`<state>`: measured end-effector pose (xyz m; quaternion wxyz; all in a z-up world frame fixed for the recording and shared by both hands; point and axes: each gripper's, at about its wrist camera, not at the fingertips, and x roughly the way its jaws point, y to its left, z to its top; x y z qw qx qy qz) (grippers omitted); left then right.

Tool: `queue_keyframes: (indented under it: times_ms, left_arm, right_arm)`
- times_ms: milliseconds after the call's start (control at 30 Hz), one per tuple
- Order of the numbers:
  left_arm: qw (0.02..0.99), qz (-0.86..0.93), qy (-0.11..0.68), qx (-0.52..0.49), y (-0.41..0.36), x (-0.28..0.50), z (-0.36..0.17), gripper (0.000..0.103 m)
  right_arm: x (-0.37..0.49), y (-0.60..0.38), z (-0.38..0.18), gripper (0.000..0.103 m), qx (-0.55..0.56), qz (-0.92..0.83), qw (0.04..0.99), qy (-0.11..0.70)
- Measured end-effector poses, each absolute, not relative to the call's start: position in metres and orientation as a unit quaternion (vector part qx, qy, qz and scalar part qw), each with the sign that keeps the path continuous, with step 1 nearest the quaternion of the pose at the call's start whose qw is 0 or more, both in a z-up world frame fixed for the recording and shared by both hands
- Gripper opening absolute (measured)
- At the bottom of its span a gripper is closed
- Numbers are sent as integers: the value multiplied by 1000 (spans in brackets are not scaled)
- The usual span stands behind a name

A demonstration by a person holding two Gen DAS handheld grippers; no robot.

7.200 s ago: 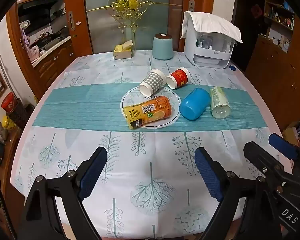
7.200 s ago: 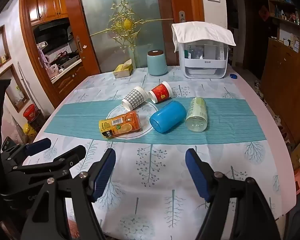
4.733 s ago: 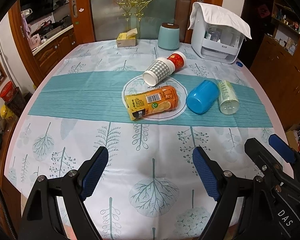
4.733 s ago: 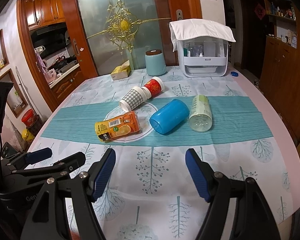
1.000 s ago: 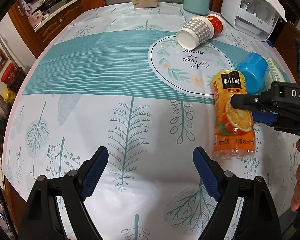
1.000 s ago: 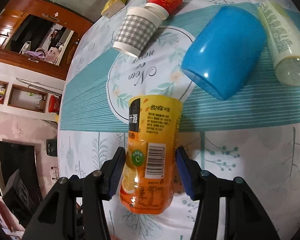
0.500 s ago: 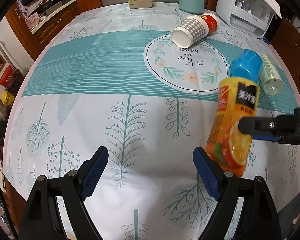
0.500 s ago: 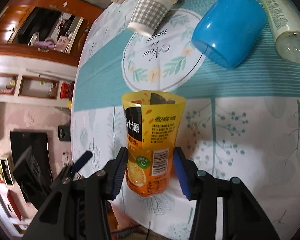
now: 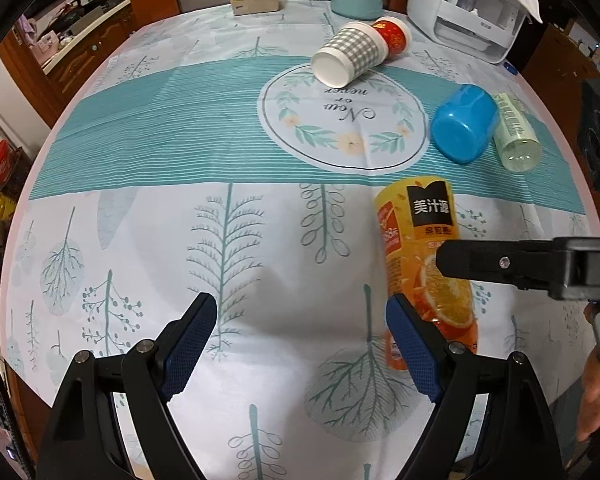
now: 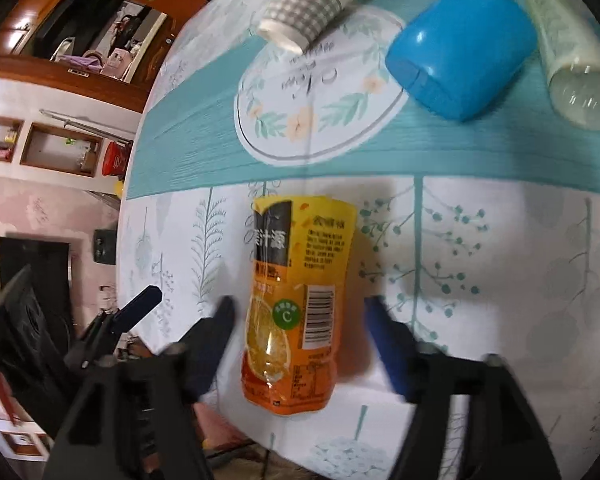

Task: Flip cup upright
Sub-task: 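Lower the orange cup onto the table with the right gripper and release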

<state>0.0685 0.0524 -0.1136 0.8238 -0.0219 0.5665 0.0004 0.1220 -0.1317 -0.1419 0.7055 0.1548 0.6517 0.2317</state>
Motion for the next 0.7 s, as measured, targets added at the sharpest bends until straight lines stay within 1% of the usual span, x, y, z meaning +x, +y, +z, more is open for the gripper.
queue_keyframes:
  times_ms: [333, 700]
  left_arm:
    - [820, -25, 571, -29, 44, 74, -105, 85]
    - [813, -48, 580, -32, 30, 75, -102, 85]
  right_arm:
    - [99, -144, -108, 75, 107, 221, 772, 586]
    - [60, -172, -88, 75, 59, 169, 845, 504]
